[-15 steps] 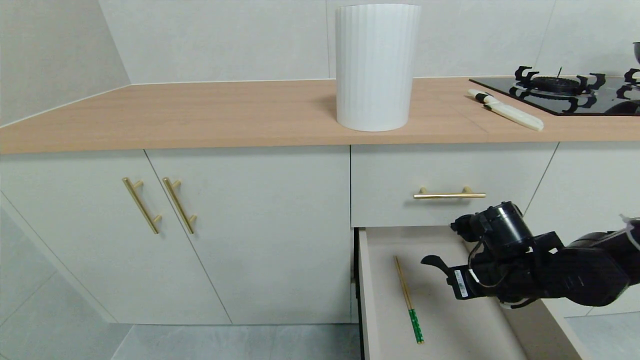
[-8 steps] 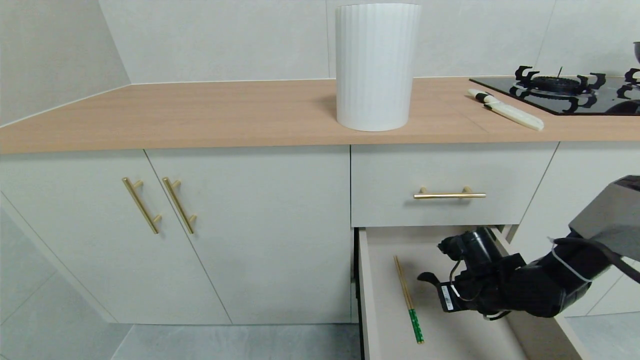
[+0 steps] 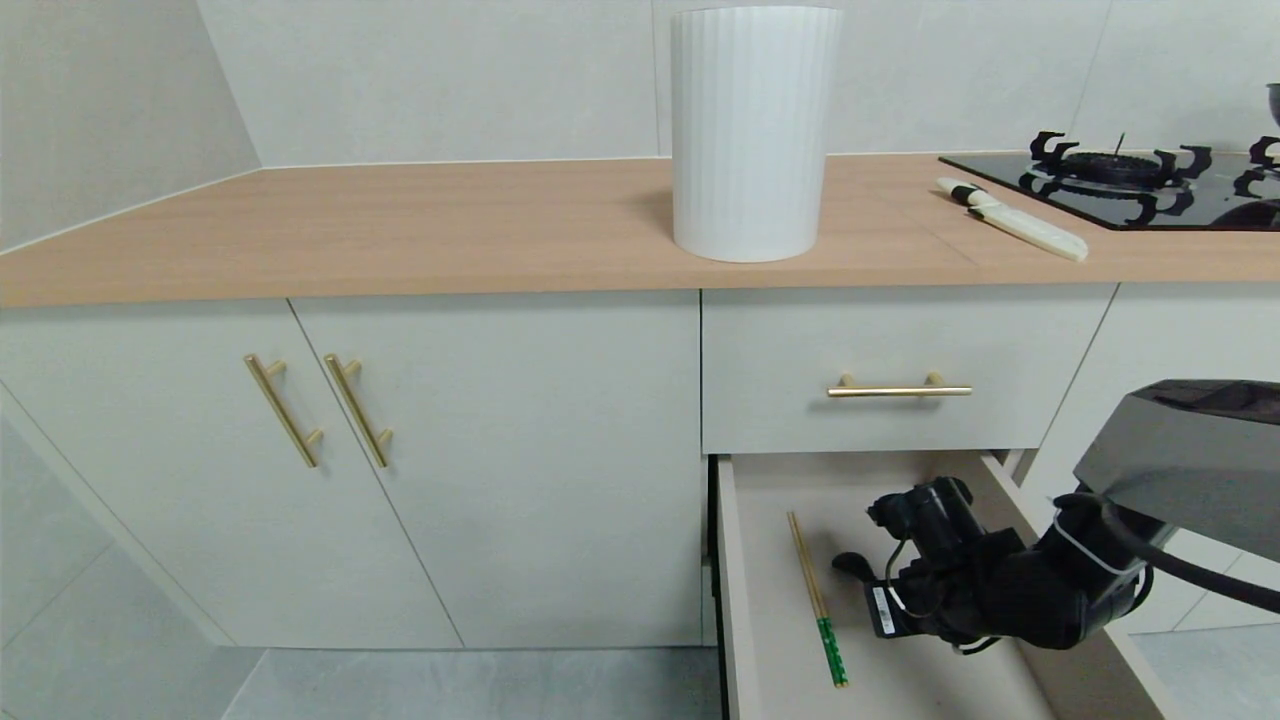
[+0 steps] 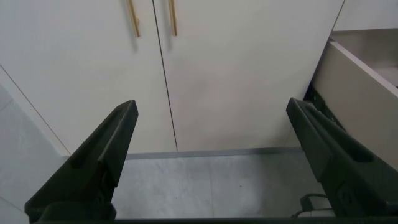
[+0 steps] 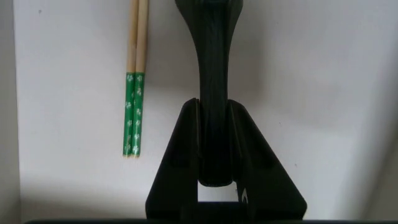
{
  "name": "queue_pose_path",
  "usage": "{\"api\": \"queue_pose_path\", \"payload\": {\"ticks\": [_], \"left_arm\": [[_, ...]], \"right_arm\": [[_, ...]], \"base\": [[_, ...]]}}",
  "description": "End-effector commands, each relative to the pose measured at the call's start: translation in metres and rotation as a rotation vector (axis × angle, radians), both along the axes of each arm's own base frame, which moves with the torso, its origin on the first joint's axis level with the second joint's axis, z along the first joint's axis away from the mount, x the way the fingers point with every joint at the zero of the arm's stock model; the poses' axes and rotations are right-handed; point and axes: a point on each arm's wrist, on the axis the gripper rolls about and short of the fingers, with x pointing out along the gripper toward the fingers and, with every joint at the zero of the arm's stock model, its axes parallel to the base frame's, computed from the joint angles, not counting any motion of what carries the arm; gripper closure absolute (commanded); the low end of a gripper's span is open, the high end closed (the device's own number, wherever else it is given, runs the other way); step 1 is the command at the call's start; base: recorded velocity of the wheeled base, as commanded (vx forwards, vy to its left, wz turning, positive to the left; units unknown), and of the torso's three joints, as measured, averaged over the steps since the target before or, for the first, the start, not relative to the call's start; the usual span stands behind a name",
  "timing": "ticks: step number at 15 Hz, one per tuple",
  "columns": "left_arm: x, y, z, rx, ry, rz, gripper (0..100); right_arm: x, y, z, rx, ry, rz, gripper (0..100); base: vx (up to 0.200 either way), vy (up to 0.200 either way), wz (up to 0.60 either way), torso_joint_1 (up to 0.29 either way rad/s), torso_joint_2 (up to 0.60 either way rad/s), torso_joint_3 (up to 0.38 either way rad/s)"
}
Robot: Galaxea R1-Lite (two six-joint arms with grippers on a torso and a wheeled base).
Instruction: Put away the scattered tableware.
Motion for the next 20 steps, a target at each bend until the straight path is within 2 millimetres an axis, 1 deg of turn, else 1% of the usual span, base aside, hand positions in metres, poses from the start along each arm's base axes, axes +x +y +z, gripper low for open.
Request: {"api": "queue_pose_path", "payload": {"ticks": [1,14,15,20], "left_arm": [[0.0,0.0,0.0,0.0,0.0,0.0,0],[0.0,0.0,0.0,0.0,0.0,0.0,0],[0.0,0.0,0.0,0.0,0.0,0.0,0],[0.0,0.0,0.0,0.0,0.0,0.0,0]], "right_arm": [[-0.0003,0.0,-0.0074,-0.008,0.016,0.0,100],[0.0002,-0.0006,-0.0092,-0.018,0.017,-0.01,100],[0.0004,-0.0006,-0.0091,-0.018,0.015,-0.01,0],[0.0006,-0.0005,-0.0084,-0.015,0.008,-0.01,0]], "base": [[0.0,0.0,0.0,0.0,0.0,0.0],[0.0,0.0,0.0,0.0,0.0,0.0],[0.0,0.0,0.0,0.0,0.0,0.0],[0.0,0.0,0.0,0.0,0.0,0.0]]}}
